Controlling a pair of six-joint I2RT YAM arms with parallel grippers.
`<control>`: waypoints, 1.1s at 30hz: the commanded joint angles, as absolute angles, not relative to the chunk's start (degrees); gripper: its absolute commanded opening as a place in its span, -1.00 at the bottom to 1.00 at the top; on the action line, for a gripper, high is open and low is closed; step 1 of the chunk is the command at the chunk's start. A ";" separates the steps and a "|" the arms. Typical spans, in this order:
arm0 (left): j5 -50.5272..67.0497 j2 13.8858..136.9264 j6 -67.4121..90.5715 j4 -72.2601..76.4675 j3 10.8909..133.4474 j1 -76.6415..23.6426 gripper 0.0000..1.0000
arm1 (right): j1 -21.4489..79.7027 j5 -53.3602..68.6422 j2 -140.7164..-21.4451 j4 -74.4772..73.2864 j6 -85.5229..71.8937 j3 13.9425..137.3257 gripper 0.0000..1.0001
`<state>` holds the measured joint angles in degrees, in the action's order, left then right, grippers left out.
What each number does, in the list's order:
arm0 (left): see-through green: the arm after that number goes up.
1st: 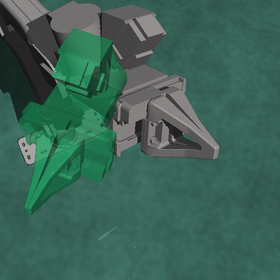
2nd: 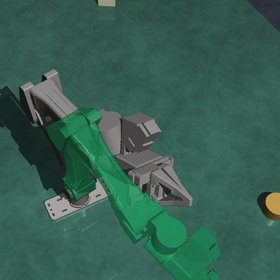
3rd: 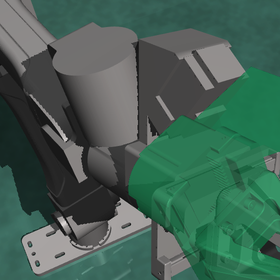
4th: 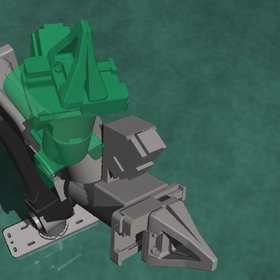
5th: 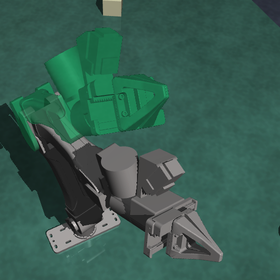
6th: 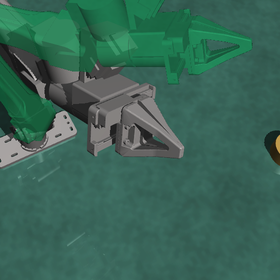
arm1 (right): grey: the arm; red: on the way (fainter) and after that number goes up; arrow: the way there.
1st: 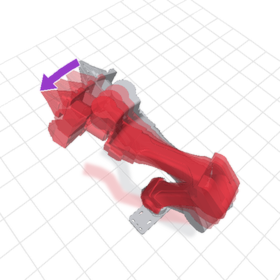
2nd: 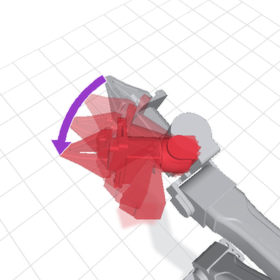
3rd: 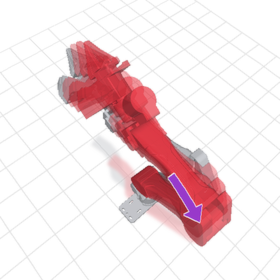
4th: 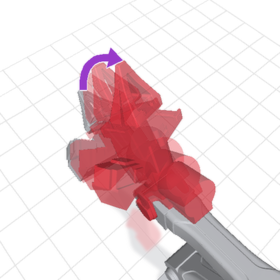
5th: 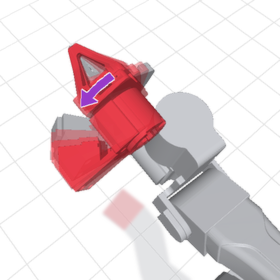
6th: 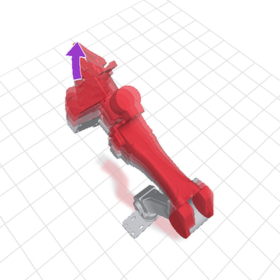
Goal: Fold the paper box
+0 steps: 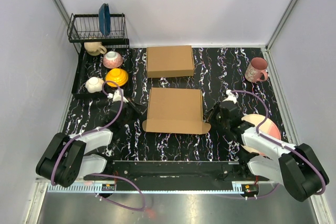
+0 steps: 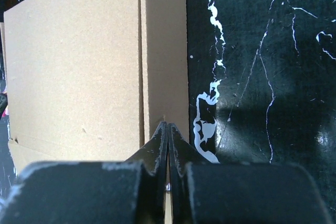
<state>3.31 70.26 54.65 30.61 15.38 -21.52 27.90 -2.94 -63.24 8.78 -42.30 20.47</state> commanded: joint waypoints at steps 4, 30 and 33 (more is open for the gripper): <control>3.26 68.82 55.02 31.56 14.50 -21.71 -1.00 | 27.60 -1.85 -61.43 10.37 -43.07 19.25 -0.95; 8.70 70.58 57.04 39.29 10.81 -24.96 -1.00 | 27.60 1.93 -58.80 10.72 -43.95 18.54 -0.95; 9.67 69.35 56.95 39.29 10.81 -25.05 -1.00 | 27.60 2.20 -57.84 9.93 -44.03 18.81 -0.95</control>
<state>4.45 70.98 55.99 34.48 11.18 -24.08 27.68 -1.74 -59.86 8.19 -43.38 17.96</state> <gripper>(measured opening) 0.002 0.030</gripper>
